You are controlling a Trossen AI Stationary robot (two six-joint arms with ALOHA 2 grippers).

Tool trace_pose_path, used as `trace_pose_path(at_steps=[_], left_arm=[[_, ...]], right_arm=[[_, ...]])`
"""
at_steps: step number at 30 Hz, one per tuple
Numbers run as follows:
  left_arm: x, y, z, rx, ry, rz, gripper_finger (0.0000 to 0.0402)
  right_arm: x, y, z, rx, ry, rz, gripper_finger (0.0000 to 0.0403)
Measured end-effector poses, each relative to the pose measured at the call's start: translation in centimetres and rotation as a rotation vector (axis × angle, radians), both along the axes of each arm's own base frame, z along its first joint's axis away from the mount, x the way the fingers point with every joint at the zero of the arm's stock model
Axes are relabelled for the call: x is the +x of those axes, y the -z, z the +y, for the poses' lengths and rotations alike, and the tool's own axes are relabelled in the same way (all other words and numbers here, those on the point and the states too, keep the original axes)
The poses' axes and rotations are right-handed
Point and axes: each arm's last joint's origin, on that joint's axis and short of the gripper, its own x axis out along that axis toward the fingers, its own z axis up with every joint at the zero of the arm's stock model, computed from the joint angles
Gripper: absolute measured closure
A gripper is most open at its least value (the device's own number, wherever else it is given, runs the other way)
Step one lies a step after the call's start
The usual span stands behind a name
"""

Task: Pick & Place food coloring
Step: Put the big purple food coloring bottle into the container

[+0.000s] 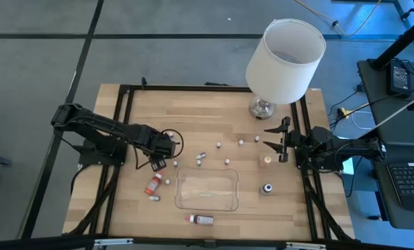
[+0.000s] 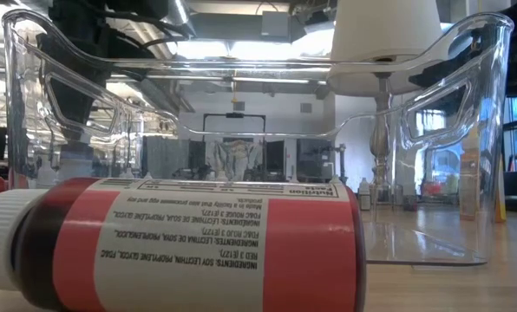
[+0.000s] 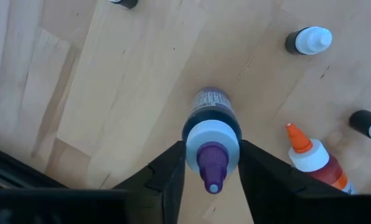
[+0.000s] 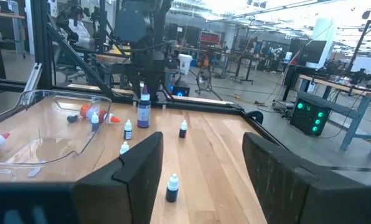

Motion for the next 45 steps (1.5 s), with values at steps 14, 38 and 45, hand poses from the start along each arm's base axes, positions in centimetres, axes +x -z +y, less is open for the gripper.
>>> trace_pose_path(at_steps=[14, 38, 45], left_arm=[[0.3, 0.0, 0.0, 0.002, 0.002, -0.035, 0.0264], [1.4, -3.1, -0.1, 0.003, 0.083, -0.166, 0.0292], [3.0, -9.0, -0.3, 0.023, 0.197, -0.363, 0.0292]], right_arm=[[0.0, 0.0, 0.0, 0.000, 0.000, 0.000, 0.0179], [0.0, 0.0, 0.0, -0.007, 0.001, -0.003, 0.0179], [0.0, -0.1, 0.0, -0.007, 0.001, -0.006, 0.0179]])
